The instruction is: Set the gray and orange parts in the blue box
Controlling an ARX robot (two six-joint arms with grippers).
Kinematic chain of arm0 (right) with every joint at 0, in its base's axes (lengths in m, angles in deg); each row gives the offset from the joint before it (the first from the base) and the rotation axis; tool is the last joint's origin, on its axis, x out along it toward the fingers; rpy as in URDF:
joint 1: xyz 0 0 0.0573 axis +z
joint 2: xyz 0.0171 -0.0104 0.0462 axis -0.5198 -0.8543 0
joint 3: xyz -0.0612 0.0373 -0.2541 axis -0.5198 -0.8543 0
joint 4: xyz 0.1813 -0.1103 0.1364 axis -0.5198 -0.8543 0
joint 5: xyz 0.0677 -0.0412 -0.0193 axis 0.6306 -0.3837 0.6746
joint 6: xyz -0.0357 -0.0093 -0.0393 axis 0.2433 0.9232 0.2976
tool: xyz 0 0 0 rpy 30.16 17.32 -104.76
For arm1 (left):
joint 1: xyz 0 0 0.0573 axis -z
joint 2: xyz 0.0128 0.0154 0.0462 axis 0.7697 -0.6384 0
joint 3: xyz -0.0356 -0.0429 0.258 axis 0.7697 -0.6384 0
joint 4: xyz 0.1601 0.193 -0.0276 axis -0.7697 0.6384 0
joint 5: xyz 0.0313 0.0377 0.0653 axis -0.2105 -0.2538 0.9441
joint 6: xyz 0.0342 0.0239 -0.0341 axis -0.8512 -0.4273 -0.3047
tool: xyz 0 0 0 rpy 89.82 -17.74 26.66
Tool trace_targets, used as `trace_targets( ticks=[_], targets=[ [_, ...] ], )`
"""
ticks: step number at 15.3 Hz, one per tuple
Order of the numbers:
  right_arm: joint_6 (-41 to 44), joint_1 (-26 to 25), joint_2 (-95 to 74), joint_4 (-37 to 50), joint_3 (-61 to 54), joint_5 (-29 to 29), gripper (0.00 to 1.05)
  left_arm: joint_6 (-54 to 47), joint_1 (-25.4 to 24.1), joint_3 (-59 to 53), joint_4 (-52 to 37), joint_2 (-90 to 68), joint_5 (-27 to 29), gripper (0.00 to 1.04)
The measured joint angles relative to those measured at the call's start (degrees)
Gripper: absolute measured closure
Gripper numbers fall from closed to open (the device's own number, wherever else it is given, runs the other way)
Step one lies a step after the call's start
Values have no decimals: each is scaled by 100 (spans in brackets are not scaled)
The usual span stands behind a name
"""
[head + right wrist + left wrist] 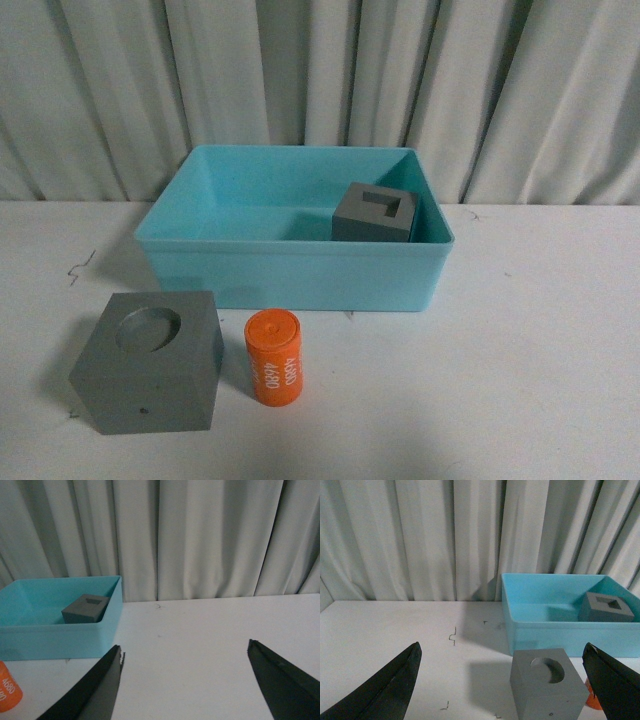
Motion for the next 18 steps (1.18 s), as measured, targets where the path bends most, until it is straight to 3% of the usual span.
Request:
trace_targets(
  ticks=[3, 4, 8, 9, 10, 14, 18],
  targets=[
    [0, 0, 0, 0, 0, 0, 19, 0, 0, 0, 0, 0, -2, 7],
    [-2, 0, 0, 0, 0, 0, 8, 0, 0, 0, 0, 0, 0, 7],
    [-2, 0, 0, 0, 0, 0, 6, 0, 0, 2, 0, 0, 0, 7],
    [-2, 0, 0, -2, 0, -4, 6, 236, -138, 468, 1309, -522, -437, 7],
    [0, 0, 0, 0, 0, 17, 6, 393, -109, 1108, 2061, -1825, -557, 7],
    [0, 0, 0, 2, 0, 13, 6, 299, 911, 2297, 295, -4927, 262, 7],
    [0, 0, 0, 0, 0, 11, 6, 243, 1086, 2900, -693, -7333, 415, 7]
  ],
)
